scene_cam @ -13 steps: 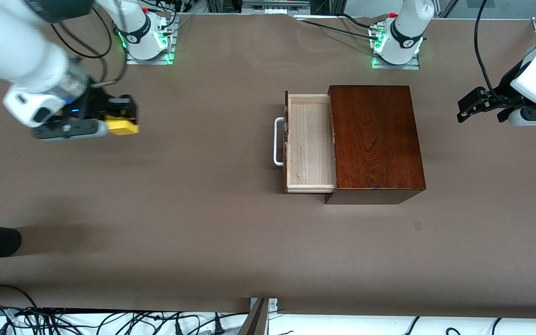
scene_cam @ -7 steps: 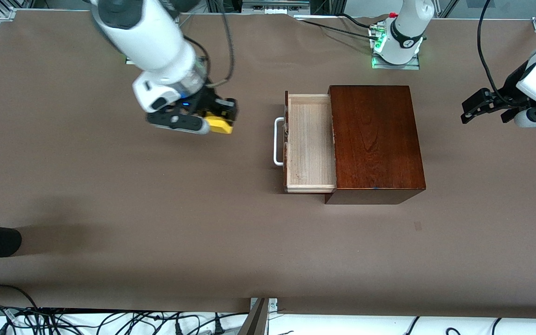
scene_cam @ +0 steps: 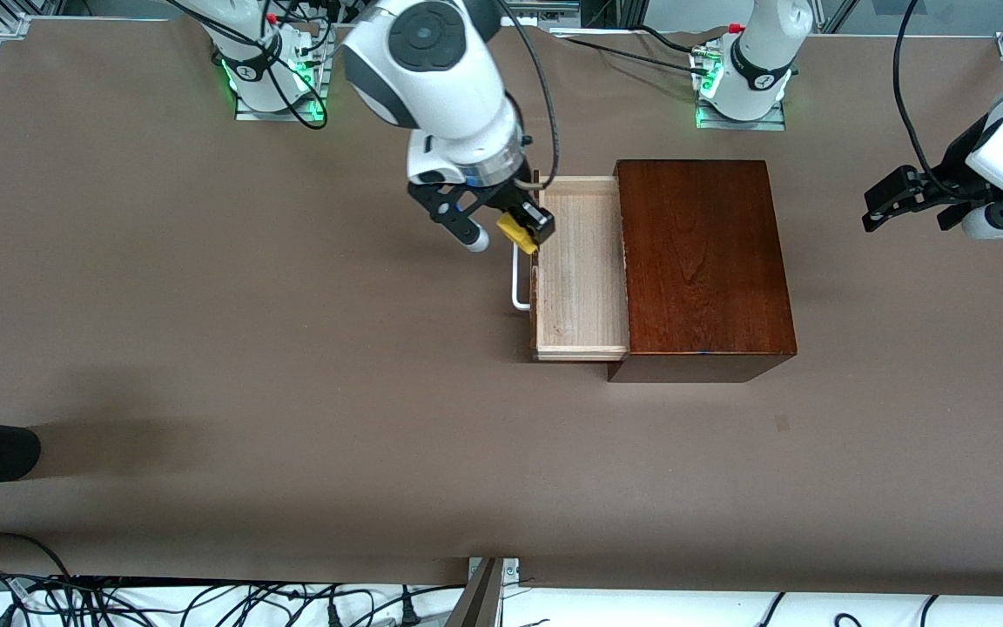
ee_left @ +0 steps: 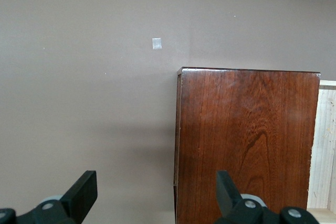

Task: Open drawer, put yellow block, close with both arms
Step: 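Carry the yellow cube with the right gripper over the open drawer, then lower the cube into the drawer and open the right gripper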

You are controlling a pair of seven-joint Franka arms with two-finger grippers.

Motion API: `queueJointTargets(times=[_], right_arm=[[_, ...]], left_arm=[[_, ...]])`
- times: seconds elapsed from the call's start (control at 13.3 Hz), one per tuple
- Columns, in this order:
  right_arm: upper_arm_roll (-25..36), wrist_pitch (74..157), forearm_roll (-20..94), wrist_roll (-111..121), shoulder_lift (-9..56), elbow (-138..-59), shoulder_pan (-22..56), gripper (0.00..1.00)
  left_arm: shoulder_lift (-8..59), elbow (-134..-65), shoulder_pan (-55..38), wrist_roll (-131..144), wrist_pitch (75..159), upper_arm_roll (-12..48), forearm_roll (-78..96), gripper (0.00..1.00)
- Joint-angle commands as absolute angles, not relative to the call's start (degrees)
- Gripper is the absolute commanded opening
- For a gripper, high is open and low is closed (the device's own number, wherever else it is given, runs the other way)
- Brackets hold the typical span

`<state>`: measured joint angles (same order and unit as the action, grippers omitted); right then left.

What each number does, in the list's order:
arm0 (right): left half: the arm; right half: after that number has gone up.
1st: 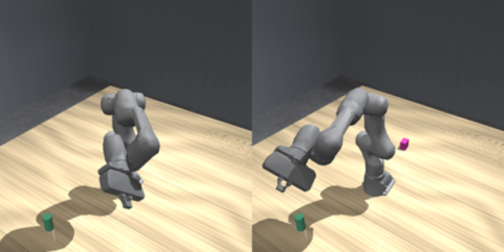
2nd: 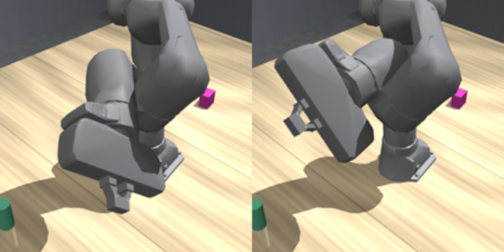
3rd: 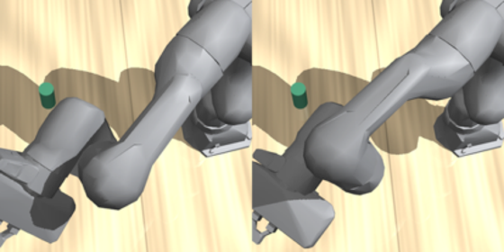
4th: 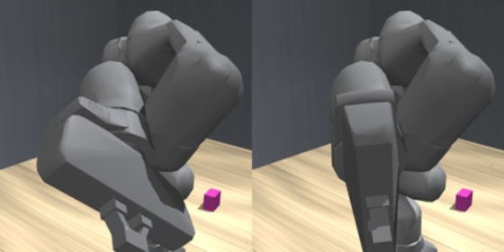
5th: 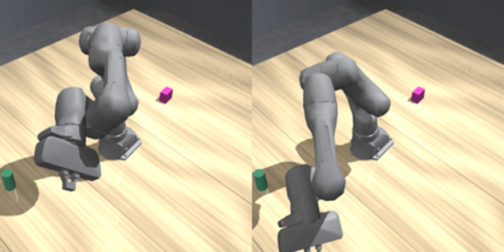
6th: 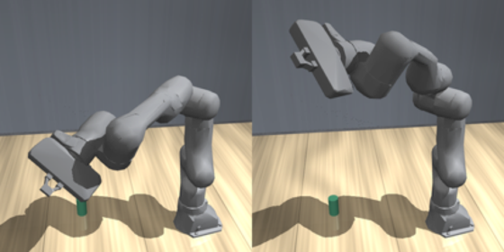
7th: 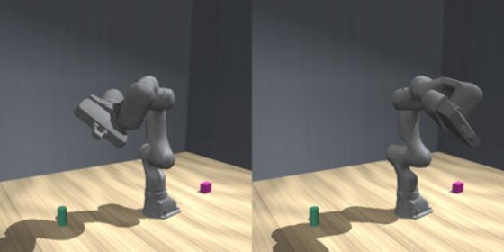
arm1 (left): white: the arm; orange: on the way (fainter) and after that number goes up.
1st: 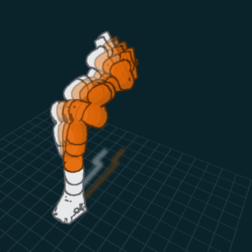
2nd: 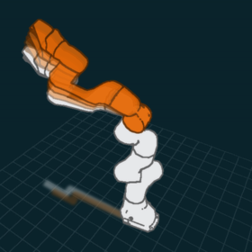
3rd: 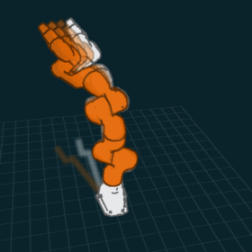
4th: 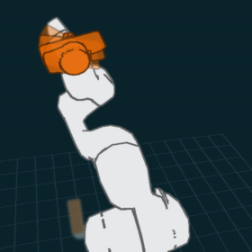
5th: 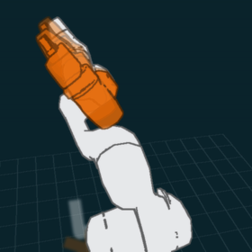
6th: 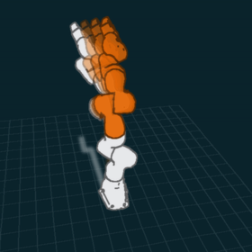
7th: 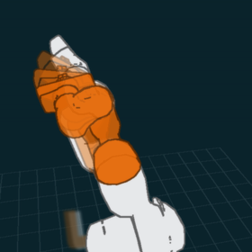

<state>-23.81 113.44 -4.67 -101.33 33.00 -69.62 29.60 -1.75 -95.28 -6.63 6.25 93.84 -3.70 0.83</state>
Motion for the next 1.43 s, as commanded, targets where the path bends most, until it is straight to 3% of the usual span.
queueJointTargets(times=[0.0,1.35], right_arm=[[-22.3,113.4,-8.3,-111.6,40.2,-60.5,34.9,0.00],[-16.6,120.0,-8.3,-128.6,49.2,-60.0,42.4,0.00]], left_arm=[[-0.8,-93.7,-6.1,4.9,93.2,-3.4,1.1,1.00],[-0.7,-93.8,-6.1,4.9,93.1,-3.5,1.1,1.00]])
